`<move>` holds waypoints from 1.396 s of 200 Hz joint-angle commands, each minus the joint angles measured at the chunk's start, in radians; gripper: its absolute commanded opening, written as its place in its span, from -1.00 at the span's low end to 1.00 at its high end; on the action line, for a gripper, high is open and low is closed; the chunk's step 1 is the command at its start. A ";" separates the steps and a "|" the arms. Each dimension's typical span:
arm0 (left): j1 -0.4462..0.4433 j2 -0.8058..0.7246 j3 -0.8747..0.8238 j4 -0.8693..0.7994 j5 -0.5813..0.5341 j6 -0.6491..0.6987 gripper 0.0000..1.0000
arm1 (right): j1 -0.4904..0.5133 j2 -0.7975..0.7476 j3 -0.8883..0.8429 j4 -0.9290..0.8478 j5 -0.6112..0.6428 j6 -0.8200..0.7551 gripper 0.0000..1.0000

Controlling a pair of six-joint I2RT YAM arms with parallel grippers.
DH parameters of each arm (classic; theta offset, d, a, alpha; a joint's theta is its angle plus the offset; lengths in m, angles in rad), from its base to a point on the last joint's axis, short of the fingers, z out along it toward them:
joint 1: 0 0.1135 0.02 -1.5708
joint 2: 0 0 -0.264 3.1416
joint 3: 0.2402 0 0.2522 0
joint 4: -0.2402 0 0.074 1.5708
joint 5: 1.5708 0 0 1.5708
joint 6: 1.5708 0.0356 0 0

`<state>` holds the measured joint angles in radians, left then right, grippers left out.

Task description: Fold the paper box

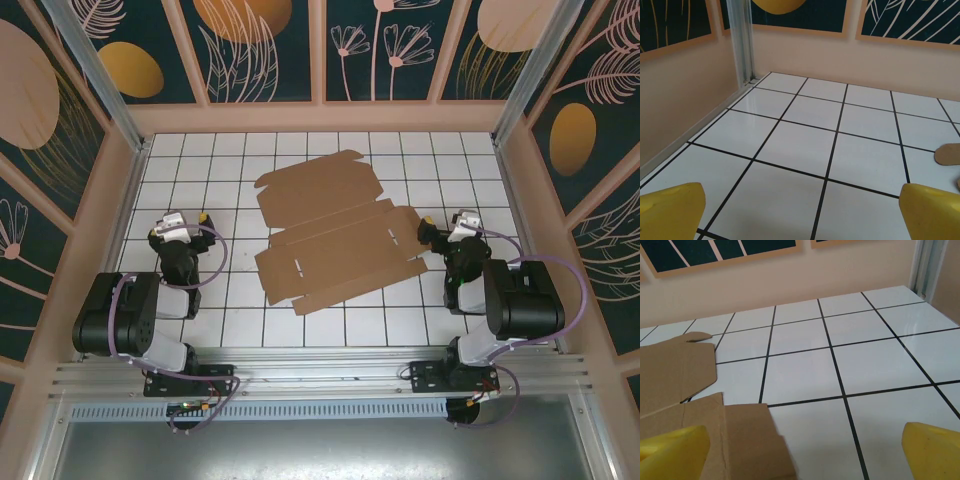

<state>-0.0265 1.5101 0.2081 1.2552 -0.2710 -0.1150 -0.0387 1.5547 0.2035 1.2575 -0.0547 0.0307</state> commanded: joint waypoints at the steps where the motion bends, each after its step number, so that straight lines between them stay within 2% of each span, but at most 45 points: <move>1: -0.008 0.009 0.013 0.047 -0.013 0.012 0.98 | -0.006 0.010 0.021 0.057 -0.007 -0.024 0.98; 195: -0.007 0.002 0.012 0.053 -0.021 0.012 0.98 | -0.011 -0.003 0.006 0.079 -0.032 -0.018 0.98; 207: -0.007 -0.072 0.046 -0.070 -0.019 0.014 0.98 | 0.001 -0.075 -0.011 0.052 0.015 -0.023 0.98; 221: -0.017 -0.179 0.101 -0.246 -0.040 0.021 0.98 | 0.052 -0.183 0.013 -0.084 0.100 -0.062 0.98; 232: -0.035 -0.263 0.098 -0.231 -0.051 0.024 0.98 | 0.132 -0.256 0.049 -0.158 0.184 -0.117 0.98; 243: -0.061 -0.344 0.105 -0.237 -0.025 0.020 0.97 | 0.210 -0.314 0.062 -0.135 0.194 -0.146 0.98; 257: -0.109 -0.414 0.179 -0.366 0.027 -0.002 0.98 | 0.320 -0.373 0.101 -0.142 0.230 -0.169 0.98; 279: -0.183 -0.488 0.304 -0.571 0.126 -0.124 0.98 | 0.510 -0.450 0.212 -0.308 0.270 -0.199 0.98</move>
<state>-0.1467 1.0870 0.4000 0.9237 -0.2569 -0.1291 0.3187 1.1763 0.3077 1.0931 0.1207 -0.0925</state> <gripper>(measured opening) 0.988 0.991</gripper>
